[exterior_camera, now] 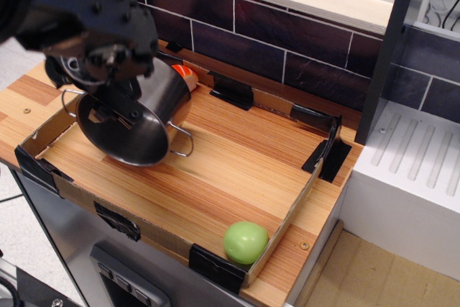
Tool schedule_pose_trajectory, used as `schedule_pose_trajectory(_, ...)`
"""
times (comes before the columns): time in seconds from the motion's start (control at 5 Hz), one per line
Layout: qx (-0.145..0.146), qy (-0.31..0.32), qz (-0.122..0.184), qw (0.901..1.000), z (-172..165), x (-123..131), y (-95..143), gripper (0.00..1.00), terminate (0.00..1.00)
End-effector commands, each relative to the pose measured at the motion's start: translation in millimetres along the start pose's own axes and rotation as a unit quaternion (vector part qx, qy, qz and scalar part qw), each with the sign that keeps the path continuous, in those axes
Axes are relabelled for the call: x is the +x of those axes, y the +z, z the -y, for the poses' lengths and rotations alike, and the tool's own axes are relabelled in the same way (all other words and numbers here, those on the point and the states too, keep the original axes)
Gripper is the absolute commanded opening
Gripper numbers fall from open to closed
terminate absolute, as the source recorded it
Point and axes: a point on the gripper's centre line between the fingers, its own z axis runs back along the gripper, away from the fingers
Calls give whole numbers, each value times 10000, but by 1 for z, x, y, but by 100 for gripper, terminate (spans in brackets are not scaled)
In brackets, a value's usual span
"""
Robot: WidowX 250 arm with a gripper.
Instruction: Topple metal pot
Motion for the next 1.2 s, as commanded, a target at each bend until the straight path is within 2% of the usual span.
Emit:
schedule_pose_trajectory(0.0,-1066,268,-1710,9791,-30,23,33,100,0)
schedule_pose_trajectory(0.2,-1970,96,-2156,9564,-48,28,47,100,0)
schedule_pose_trajectory(0.4,-3099,283,-1912,9309,-66,34,60,100,0)
schedule_pose_trajectory(0.6,-3596,205,-1762,9161,-73,37,67,100,0)
schedule_pose_trajectory(0.8,-3645,316,-1544,9178,-79,42,77,100,0)
schedule_pose_trajectory(1.0,-3539,249,-1539,9222,-81,47,81,100,0)
